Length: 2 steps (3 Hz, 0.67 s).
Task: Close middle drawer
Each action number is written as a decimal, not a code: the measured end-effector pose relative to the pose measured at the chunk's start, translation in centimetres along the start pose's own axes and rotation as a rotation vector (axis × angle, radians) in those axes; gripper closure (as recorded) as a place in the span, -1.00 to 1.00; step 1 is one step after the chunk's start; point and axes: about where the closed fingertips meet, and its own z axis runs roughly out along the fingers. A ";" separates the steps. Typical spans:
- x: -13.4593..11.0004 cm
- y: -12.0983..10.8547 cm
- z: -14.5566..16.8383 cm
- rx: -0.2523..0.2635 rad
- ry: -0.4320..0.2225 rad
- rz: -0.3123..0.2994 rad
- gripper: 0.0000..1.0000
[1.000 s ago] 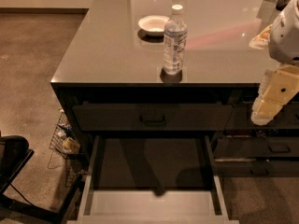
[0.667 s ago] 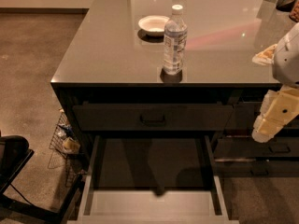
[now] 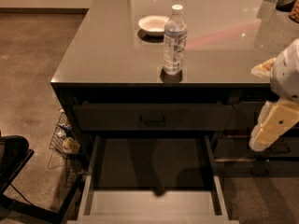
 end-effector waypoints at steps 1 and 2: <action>3.3 3.0 6.3 -0.029 -0.107 0.066 -0.94; 6.9 6.4 11.8 -0.030 -0.203 0.127 -0.49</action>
Offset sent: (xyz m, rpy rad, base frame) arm -0.0554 -0.0452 -0.2312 0.3624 -0.1056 -0.1399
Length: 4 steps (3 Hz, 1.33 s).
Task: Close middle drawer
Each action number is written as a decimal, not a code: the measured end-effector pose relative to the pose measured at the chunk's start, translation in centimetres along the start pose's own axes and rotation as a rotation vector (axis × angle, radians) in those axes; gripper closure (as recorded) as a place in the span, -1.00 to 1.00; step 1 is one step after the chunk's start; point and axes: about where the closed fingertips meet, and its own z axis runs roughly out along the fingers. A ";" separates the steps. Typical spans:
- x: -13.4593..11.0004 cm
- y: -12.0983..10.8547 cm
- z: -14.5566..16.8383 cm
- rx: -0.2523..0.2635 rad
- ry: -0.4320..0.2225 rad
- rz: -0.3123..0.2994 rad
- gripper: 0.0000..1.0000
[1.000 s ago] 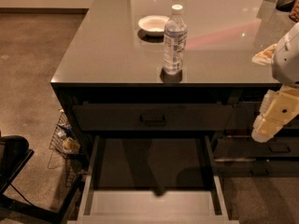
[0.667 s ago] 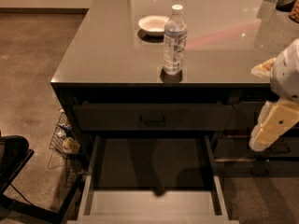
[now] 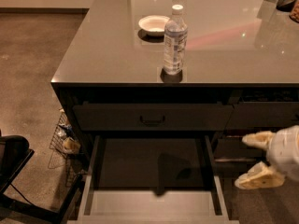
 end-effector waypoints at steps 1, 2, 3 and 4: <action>4.7 6.0 2.9 0.028 -0.064 0.066 0.13; 5.8 10.5 4.2 -0.011 -0.077 0.071 0.60; 5.9 10.8 4.2 -0.013 -0.074 0.069 0.99; 6.5 11.8 6.6 -0.038 -0.080 0.082 1.00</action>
Offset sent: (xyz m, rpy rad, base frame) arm -0.1473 0.0290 -0.1093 0.1320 0.0416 -0.0289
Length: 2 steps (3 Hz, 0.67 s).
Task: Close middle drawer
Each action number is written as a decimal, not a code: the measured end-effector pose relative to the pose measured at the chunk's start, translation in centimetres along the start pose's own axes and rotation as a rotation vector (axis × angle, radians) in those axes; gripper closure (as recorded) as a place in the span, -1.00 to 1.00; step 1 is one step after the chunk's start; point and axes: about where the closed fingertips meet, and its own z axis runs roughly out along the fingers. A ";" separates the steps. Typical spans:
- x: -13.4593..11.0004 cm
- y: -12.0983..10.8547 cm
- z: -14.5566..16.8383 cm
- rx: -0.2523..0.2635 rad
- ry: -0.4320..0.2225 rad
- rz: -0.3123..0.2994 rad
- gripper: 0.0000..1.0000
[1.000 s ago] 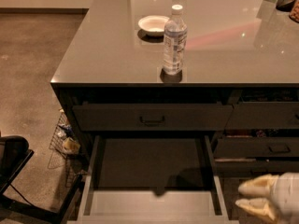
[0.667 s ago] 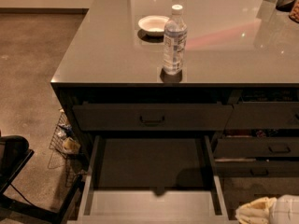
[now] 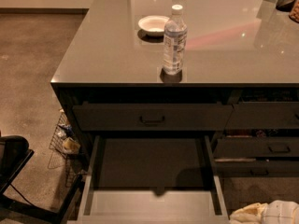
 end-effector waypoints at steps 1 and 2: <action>2.6 1.7 3.6 -0.017 -0.043 0.059 1.00; 7.1 2.3 8.3 -0.005 -0.127 0.123 1.00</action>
Offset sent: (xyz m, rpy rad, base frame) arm -0.0369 -0.0068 -0.2413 0.4031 0.0750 -0.1680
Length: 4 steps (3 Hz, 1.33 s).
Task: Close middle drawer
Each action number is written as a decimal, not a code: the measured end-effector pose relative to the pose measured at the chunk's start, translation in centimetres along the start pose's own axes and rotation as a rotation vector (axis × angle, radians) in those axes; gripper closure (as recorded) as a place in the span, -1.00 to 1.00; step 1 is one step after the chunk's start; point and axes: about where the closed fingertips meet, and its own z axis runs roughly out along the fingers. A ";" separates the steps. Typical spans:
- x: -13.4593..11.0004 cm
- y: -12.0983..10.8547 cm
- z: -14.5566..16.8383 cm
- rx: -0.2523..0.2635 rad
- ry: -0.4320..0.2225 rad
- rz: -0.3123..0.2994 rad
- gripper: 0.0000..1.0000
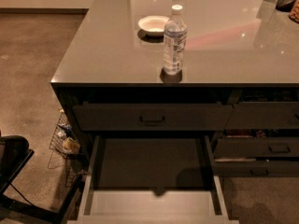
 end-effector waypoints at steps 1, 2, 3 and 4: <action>4.5 -0.9 4.9 -0.009 -0.112 0.068 1.00; 7.4 -0.4 9.2 -0.060 -0.188 0.138 1.00; 10.0 1.7 15.2 -0.140 -0.262 0.224 1.00; 9.9 1.6 18.4 -0.175 -0.300 0.240 1.00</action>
Offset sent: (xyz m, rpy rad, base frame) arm -0.0006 0.0166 -0.1956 0.4049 0.0662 -0.0996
